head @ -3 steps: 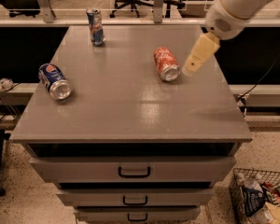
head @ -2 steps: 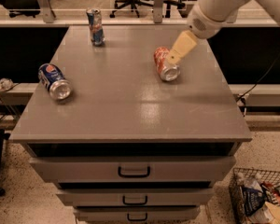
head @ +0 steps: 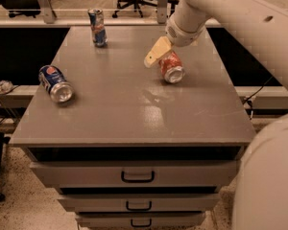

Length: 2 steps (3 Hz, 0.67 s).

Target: Place coke can upright

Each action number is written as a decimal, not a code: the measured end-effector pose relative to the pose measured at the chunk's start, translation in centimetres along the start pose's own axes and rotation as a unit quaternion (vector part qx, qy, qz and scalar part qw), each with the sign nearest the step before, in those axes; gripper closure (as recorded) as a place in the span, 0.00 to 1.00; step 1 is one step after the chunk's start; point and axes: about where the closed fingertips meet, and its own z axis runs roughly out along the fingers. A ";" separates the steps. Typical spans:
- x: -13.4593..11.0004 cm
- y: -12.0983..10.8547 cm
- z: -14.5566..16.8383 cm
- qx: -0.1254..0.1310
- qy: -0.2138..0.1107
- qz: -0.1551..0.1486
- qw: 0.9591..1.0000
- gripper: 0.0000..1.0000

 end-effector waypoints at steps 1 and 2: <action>-0.8 0.6 3.1 0.021 0.028 0.053 0.998 0.20; -1.4 0.6 3.9 0.056 0.043 0.080 0.994 0.41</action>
Offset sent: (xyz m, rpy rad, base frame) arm 0.0324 0.0211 -0.0277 -0.1165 0.0211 -0.3159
